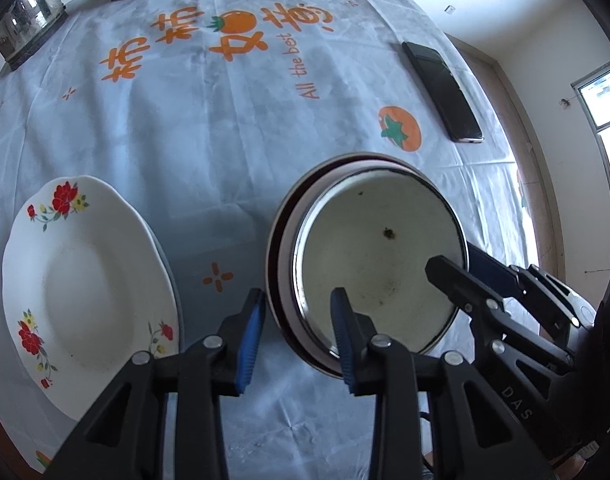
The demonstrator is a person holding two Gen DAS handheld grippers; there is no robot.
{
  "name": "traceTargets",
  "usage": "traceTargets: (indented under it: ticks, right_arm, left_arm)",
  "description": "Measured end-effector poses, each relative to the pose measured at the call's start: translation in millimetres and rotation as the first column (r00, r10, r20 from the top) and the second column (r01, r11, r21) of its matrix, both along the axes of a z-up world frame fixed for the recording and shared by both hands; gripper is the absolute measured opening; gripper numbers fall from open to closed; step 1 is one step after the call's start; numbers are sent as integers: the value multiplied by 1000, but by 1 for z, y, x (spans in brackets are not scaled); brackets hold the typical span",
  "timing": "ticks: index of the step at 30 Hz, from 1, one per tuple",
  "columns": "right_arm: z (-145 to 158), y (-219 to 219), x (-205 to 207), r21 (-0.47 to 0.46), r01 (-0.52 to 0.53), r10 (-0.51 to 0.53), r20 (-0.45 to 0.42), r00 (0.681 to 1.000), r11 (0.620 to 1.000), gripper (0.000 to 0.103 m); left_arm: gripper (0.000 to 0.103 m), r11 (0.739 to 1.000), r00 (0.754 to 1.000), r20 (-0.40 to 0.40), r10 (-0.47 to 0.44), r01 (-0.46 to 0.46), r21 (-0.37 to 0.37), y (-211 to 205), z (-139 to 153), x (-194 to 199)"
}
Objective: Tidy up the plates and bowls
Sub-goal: 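Close both tools on the rim of the nested bowl stack, then lift the bowl stack and carry it toward the floral plate stack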
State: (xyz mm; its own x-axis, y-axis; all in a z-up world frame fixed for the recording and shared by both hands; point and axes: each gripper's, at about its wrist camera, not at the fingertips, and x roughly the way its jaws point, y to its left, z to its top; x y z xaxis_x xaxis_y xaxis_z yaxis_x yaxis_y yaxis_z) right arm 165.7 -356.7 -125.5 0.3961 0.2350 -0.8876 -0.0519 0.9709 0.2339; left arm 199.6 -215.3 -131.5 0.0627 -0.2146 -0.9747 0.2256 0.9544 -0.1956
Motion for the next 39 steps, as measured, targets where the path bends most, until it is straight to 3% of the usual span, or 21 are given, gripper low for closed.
traceTargets:
  ticks: [16,39]
  right_arm:
    - [1,6,1,-57,-19,18,-20,1000,998,27]
    - [38,24,-3,-93,-84,87,38,995,992,27]
  left_arm:
    - [26,1000,1000,7,-15,15,16,-1,7,-4]
    - [26,999,995,97,20,-23,28,16,45,-13]
